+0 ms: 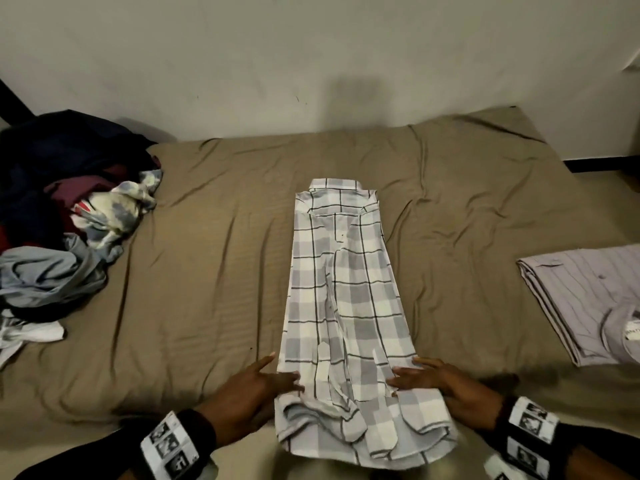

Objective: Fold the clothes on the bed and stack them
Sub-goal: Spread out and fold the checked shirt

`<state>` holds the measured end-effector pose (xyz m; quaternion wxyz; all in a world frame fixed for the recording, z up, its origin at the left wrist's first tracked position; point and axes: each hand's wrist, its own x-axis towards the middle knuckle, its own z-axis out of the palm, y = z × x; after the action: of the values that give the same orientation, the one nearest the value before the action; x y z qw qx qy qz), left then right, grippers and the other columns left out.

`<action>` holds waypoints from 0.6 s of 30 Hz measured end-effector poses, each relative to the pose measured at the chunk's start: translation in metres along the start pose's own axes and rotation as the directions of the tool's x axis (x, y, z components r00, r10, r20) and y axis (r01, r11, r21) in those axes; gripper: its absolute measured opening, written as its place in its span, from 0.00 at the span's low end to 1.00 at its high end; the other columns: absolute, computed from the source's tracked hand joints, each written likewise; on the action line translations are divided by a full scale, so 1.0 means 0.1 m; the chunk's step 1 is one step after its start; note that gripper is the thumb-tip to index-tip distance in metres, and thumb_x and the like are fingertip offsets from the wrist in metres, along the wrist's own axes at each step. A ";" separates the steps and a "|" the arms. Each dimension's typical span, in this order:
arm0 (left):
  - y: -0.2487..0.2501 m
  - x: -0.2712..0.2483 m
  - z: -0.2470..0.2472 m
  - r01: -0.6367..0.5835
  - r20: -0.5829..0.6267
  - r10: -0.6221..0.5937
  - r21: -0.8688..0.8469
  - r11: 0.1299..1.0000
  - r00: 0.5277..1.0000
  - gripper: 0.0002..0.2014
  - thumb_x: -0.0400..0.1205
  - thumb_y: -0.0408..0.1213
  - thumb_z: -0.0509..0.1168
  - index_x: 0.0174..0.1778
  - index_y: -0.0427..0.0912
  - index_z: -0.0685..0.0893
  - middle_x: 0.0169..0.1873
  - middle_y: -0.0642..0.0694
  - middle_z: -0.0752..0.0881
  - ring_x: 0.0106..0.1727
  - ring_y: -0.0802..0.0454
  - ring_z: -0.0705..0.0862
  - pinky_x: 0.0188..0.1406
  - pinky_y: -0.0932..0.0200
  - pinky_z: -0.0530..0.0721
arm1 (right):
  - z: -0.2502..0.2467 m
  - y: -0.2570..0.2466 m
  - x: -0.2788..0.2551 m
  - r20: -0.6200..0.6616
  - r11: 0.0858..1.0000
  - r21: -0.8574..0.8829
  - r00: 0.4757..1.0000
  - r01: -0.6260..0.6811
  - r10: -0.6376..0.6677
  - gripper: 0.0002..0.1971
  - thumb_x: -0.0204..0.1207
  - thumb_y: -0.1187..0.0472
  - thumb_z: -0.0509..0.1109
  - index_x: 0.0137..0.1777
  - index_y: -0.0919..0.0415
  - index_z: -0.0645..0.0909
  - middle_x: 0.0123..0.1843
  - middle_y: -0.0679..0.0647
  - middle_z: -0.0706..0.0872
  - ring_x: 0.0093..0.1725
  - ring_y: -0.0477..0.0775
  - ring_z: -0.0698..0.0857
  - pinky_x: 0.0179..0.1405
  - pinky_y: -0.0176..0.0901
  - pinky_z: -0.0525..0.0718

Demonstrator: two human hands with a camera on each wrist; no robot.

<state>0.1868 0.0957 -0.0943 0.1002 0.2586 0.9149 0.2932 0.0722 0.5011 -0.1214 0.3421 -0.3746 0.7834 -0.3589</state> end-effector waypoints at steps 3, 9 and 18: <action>-0.06 0.32 -0.24 0.110 -0.082 -0.137 -0.271 0.956 0.987 0.13 0.85 0.45 0.59 0.52 0.48 0.89 0.44 0.66 0.88 0.47 0.66 0.88 0.56 0.67 0.80 | -0.27 -0.30 0.14 -0.054 0.883 0.445 0.979 -0.153 0.197 0.10 0.85 0.63 0.71 0.61 0.66 0.87 0.60 0.58 0.91 0.62 0.58 0.88 0.67 0.55 0.82; -0.84 1.57 -0.25 0.342 -0.099 -0.682 -0.807 0.481 0.725 0.19 0.86 0.38 0.70 0.54 0.19 0.87 0.37 0.50 0.91 0.39 0.57 0.86 0.40 0.62 0.85 | -0.80 -0.08 1.37 -0.207 0.562 0.811 0.819 -0.162 0.535 0.11 0.88 0.57 0.64 0.61 0.62 0.85 0.60 0.62 0.89 0.53 0.51 0.91 0.70 0.59 0.83; -1.53 1.65 0.49 0.583 0.156 -0.865 -0.792 0.178 0.477 0.25 0.78 0.58 0.75 0.47 0.35 0.92 0.48 0.39 0.94 0.50 0.44 0.91 0.59 0.44 0.87 | -0.42 0.94 1.50 -0.075 0.349 0.888 0.655 -0.299 0.752 0.26 0.79 0.48 0.75 0.59 0.75 0.86 0.55 0.72 0.90 0.51 0.68 0.91 0.57 0.58 0.88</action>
<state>0.0003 0.1011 -0.2292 0.1725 -0.3399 0.7038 0.5995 -0.0667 0.4322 -0.2169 0.3694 0.2147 0.6578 -0.6203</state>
